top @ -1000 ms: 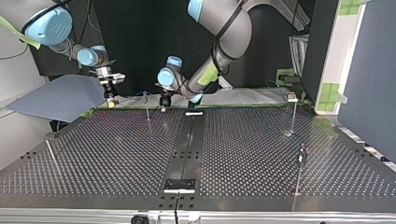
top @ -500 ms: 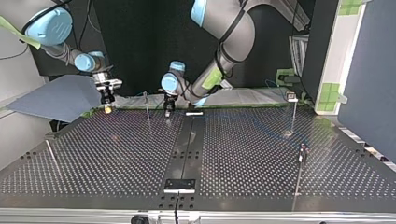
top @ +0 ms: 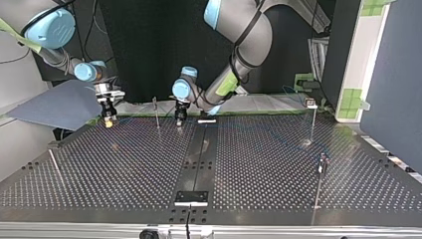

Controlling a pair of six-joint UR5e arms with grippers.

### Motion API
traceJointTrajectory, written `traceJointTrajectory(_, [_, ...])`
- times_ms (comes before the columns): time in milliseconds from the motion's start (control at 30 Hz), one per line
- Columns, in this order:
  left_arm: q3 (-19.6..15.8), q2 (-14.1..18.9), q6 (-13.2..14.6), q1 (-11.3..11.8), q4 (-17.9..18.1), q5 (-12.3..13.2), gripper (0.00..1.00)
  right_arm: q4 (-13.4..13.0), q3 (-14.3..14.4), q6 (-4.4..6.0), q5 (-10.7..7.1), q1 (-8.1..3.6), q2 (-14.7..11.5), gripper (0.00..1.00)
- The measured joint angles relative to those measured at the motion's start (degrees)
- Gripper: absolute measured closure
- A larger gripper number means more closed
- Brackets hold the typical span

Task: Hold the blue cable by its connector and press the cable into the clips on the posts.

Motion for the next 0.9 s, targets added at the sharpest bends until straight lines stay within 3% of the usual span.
traceJointTrajectory(300, [0.02, 0.12, -0.93, -0.92, -0.20, 0.89, 1.00, 0.11, -0.36, 0.25, -0.45, -0.22, 0.14, 1.00])
traceJointTrajectory(433, [-0.55, 0.80, -0.25, -1.42, -0.52, 1.77, 0.77, 0.29, -0.38, 0.18, -0.48, -0.27, 0.21, 1.00])
traceJointTrajectory(567, [-2.12, 2.40, 1.15, -1.87, 0.20, 2.71, 0.69, 0.41, -0.38, 0.15, -0.48, -0.28, 0.27, 1.00])
traceJointTrajectory(600, [-2.70, 2.97, 1.59, -1.99, 0.69, 3.19, 0.62, 0.44, -0.39, 0.13, -0.48, -0.25, 0.29, 1.00])
traceJointTrajectory(633, [-3.12, 3.40, 1.94, -2.05, 1.07, 3.57, 0.45, 0.45, -0.38, 0.12, -0.48, -0.23, 0.31, 1.00])
traceJointTrajectory(667, [-3.54, 3.83, 2.30, -2.07, 1.44, 3.96, 0.45, 0.46, -0.39, 0.11, -0.48, -0.20, 0.33, 1.00])
traceJointTrajectory(733, [-4.54, 4.68, 3.20, -2.06, 2.06, 4.92, 0.15, 0.51, -0.38, 0.09, -0.48, -0.15, 0.37, 1.00])
traceJointTrajectory(800, [-5.55, 5.18, 4.21, -2.12, 1.91, 5.79, 0.15, 0.55, -0.39, 0.05, -0.48, -0.13, 0.42, 1.00])
traceJointTrajectory(833, [-6.00, 5.29, 4.62, -2.16, 1.69, 5.97, 0.00, 0.59, -0.38, 0.03, -0.48, -0.12, 0.47, 1.00])
traceJointTrajectory(900, [-6.93, 5.44, 5.56, -2.28, 1.01, 5.95, 0.00, 0.72, -0.39, -0.06, -0.46, -0.11, 0.58, 1.00])
